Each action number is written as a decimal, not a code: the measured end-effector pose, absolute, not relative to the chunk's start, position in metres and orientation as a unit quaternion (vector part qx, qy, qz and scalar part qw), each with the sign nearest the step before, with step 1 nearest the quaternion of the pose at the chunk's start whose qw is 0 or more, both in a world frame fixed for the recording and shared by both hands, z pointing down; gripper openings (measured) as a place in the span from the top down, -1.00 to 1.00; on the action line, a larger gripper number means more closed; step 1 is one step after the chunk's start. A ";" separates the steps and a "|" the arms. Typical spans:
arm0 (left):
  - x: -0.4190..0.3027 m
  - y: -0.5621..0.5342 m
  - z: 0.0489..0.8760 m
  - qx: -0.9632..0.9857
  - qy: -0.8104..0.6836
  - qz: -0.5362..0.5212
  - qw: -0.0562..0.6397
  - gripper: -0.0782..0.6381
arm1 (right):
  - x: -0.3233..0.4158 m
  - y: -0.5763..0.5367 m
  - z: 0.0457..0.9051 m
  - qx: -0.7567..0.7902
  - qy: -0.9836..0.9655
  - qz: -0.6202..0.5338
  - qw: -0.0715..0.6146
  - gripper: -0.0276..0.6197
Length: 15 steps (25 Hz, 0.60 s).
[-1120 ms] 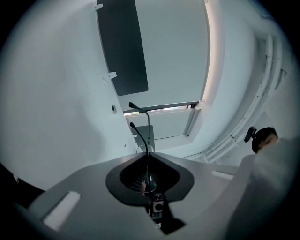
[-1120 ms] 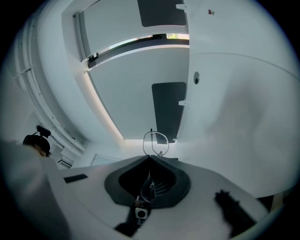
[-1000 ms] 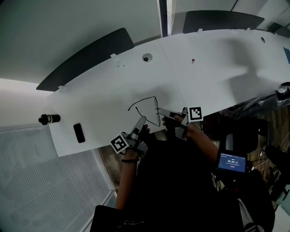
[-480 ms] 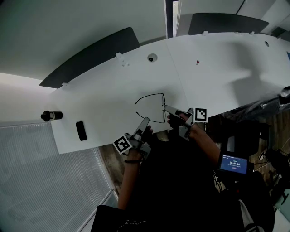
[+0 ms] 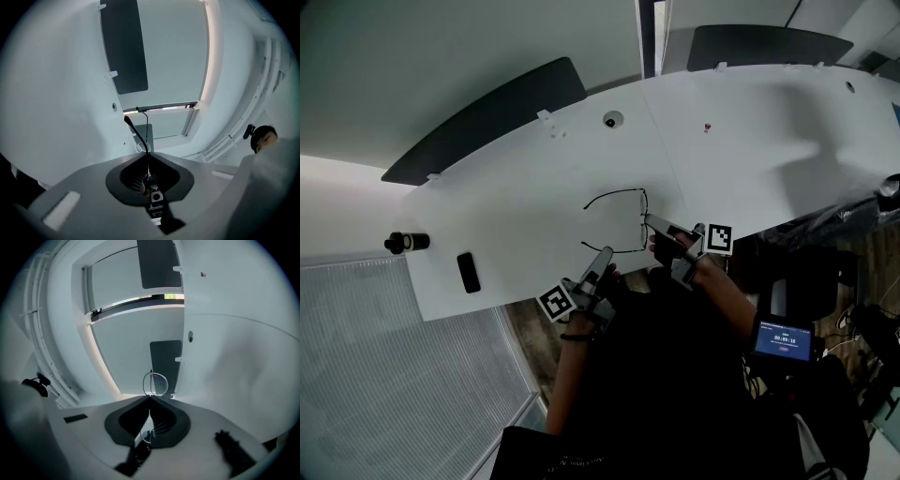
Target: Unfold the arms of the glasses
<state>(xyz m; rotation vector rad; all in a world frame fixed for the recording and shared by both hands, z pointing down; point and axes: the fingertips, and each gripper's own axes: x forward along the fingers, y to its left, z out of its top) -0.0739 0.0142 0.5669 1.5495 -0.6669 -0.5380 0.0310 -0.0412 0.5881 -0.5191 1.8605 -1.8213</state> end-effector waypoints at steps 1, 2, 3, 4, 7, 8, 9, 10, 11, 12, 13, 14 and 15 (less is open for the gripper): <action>-0.074 0.014 0.567 0.681 -0.291 -0.234 0.631 0.73 | 0.032 -0.042 0.589 -0.191 0.679 -0.666 0.242 0.89; -0.074 0.013 0.566 0.685 -0.289 -0.234 0.627 0.72 | 0.032 -0.042 0.589 -0.192 0.678 -0.667 0.242 0.88; -0.075 0.013 0.564 0.689 -0.287 -0.235 0.622 0.65 | 0.032 -0.041 0.589 -0.191 0.677 -0.668 0.243 0.88; -0.075 0.012 0.562 0.694 -0.283 -0.236 0.618 0.60 | 0.032 -0.041 0.589 -0.191 0.676 -0.669 0.243 0.88; -0.078 0.011 0.559 0.704 -0.278 -0.238 0.609 0.48 | 0.032 -0.041 0.589 -0.190 0.676 -0.669 0.242 0.88; -0.079 0.011 0.559 0.707 -0.279 -0.236 0.606 0.46 | 0.033 -0.041 0.589 -0.190 0.676 -0.670 0.242 0.88; -0.082 0.012 0.560 0.710 -0.280 -0.233 0.603 0.45 | 0.033 -0.040 0.590 -0.190 0.676 -0.670 0.241 0.88; -0.084 0.013 0.561 0.713 -0.281 -0.228 0.600 0.44 | 0.033 -0.040 0.590 -0.190 0.678 -0.669 0.238 0.89; -0.088 0.014 0.563 0.715 -0.283 -0.223 0.598 0.43 | 0.032 -0.039 0.590 -0.190 0.682 -0.667 0.232 0.89; -0.092 0.014 0.566 0.715 -0.287 -0.221 0.597 0.43 | 0.031 -0.038 0.589 -0.189 0.689 -0.663 0.224 0.89; -0.098 0.014 0.568 0.711 -0.294 -0.223 0.598 0.43 | 0.028 -0.038 0.587 -0.186 0.698 -0.657 0.216 0.89; -0.105 0.013 0.571 0.705 -0.301 -0.229 0.600 0.43 | 0.026 -0.037 0.585 -0.183 0.705 -0.652 0.208 0.89; -0.111 0.013 0.574 0.697 -0.309 -0.235 0.602 0.43 | 0.023 -0.037 0.583 -0.180 0.710 -0.649 0.205 0.89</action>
